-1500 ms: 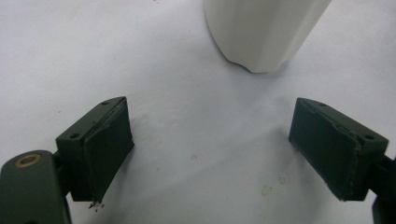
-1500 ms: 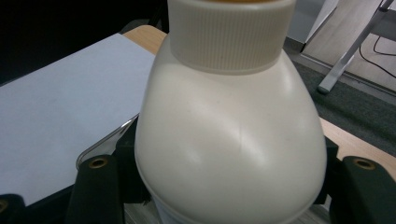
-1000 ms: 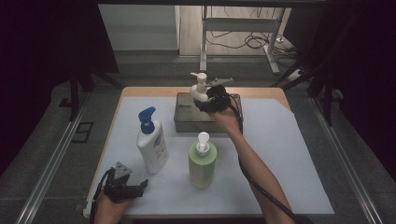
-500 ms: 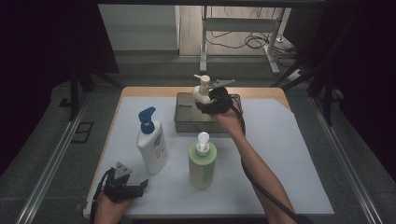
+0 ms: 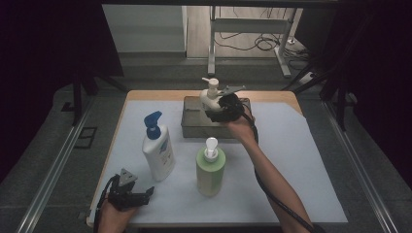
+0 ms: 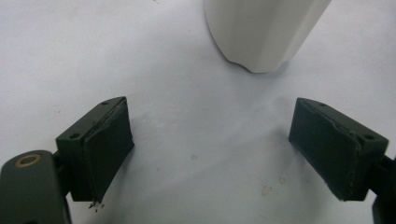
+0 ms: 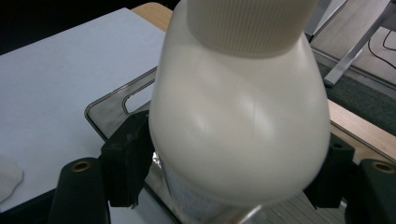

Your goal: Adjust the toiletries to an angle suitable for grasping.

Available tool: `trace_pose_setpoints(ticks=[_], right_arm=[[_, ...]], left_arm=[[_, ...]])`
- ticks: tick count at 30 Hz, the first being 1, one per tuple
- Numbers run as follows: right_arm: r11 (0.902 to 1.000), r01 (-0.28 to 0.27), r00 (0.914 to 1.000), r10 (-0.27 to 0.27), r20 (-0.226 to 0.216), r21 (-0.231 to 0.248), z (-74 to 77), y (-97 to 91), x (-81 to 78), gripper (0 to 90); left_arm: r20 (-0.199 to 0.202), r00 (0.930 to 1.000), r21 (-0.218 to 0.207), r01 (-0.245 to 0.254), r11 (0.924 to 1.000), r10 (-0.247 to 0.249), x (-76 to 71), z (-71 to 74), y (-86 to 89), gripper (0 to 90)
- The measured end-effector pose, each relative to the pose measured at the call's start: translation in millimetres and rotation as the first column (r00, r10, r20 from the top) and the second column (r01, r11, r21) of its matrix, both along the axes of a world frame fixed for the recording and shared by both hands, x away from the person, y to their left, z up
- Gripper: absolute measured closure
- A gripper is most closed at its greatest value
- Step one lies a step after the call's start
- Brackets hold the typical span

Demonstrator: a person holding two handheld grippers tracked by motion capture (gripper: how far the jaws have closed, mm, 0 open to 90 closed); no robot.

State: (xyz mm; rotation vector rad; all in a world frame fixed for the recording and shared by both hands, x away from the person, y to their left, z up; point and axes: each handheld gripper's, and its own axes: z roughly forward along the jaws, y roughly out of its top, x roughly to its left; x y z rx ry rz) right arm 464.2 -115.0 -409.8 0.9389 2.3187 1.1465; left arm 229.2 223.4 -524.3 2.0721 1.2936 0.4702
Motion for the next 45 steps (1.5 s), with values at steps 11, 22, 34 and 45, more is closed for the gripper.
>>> trace_pose_setpoints(ticks=[11, 22, 34, 45], right_arm=[[0.9999, 0.004, 1.0, -0.003, -0.008, 0.016, -3.6, -17.7, -10.3, 28.2], [0.9995, -0.009, 0.9993, 0.01, -0.036, 0.032, -6.1, -33.5, -24.1, 30.6], [0.9997, 0.022, 0.9981, -0.021, -0.058, 0.015, -7.4, -54.1, -27.2, 61.1], [0.9978, 0.067, 0.9947, -0.067, -0.078, -0.004, -20.7, -52.9, -13.3, 87.3]], left_arm=[[0.0, 1.0, 0.0, 0.0, 1.0, 0.0, 0.0, 0.0, -0.1, 12.7], [0.0, 1.0, 0.001, 0.0, 1.0, 0.0, 0.0, 0.1, -0.2, 12.7], [0.0, 1.0, 0.002, 0.0, 1.0, 0.0, -0.1, 0.1, -0.2, 12.7], [0.0, 1.0, 0.002, 0.0, 1.0, 0.0, -0.1, 0.1, -0.2, 12.7]])
